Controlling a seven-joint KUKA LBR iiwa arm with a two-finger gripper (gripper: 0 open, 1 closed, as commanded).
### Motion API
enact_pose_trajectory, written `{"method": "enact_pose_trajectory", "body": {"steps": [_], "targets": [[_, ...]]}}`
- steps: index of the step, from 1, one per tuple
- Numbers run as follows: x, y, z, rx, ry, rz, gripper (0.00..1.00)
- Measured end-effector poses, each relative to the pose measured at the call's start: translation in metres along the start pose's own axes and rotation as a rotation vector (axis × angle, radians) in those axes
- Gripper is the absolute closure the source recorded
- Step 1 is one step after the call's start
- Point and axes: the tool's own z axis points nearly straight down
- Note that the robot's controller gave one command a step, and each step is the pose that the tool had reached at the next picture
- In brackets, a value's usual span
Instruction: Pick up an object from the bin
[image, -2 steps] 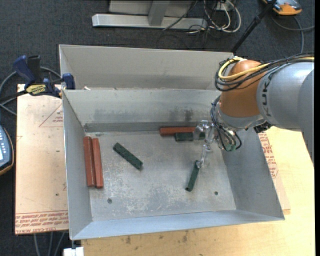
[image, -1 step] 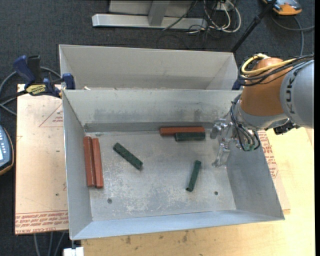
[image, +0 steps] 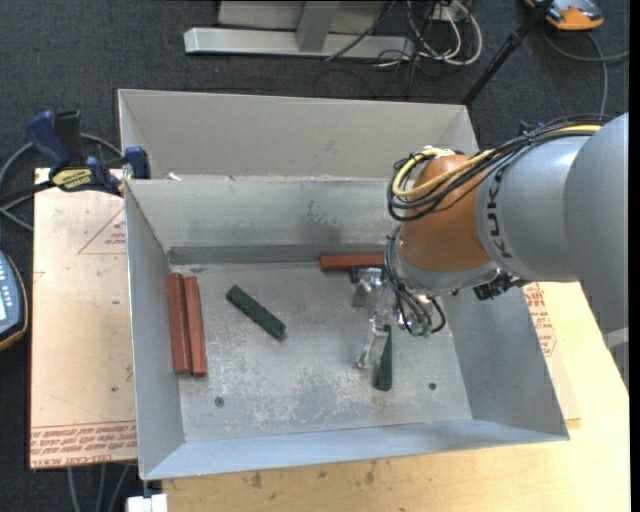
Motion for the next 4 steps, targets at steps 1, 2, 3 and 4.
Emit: {"method": "enact_pose_trajectory", "body": {"steps": [1, 2, 3, 4], "targets": [[0.058, -0.046, -0.038, 0.006, -0.001, 0.078, 0.00], [0.078, 0.050, 0.003, 0.002, 0.001, -0.117, 0.00], [0.033, 0.047, -0.086, 0.002, -0.014, -0.007, 0.00], [0.016, -0.023, -0.002, 0.006, 0.001, -0.246, 0.00]]}}
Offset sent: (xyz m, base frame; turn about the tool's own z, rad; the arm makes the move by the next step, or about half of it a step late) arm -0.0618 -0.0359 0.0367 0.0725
